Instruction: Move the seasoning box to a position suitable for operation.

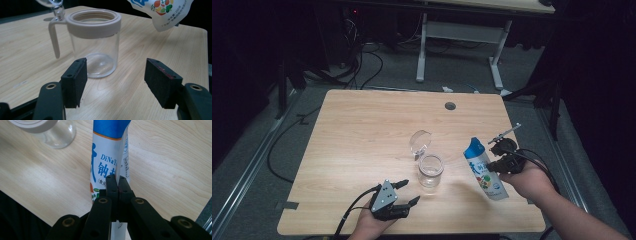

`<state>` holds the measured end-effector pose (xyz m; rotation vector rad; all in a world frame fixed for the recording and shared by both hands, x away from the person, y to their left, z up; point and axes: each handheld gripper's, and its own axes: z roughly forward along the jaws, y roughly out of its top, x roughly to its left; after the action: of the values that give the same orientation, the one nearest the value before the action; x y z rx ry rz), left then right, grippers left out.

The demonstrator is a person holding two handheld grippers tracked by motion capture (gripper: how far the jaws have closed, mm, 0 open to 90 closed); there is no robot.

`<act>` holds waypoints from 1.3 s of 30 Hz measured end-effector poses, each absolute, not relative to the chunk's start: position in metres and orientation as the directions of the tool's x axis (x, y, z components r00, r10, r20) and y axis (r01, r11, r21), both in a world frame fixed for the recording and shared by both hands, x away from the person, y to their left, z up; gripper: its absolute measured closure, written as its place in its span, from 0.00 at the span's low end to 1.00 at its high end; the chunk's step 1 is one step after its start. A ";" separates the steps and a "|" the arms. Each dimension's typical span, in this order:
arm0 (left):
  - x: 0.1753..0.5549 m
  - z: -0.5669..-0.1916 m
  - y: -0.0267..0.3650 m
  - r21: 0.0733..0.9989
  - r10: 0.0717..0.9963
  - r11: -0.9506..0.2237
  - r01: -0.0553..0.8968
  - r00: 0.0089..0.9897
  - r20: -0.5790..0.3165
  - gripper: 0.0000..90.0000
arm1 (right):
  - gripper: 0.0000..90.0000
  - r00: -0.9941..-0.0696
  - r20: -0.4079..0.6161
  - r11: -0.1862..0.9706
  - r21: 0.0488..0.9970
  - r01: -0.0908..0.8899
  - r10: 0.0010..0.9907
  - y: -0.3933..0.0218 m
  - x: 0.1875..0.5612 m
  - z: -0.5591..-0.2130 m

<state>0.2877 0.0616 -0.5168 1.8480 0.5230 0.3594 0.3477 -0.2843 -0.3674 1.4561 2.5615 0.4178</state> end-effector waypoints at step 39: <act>0.275 -0.519 -0.032 0.954 0.382 -0.284 0.097 0.924 0.019 0.32 | 1.00 -0.596 0.031 0.575 0.224 0.787 0.803 -0.223 0.342 -0.352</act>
<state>0.2746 -0.0316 -0.5194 1.8513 0.3540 0.2875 0.3423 -0.2226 -0.3516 1.3761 2.7223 0.3302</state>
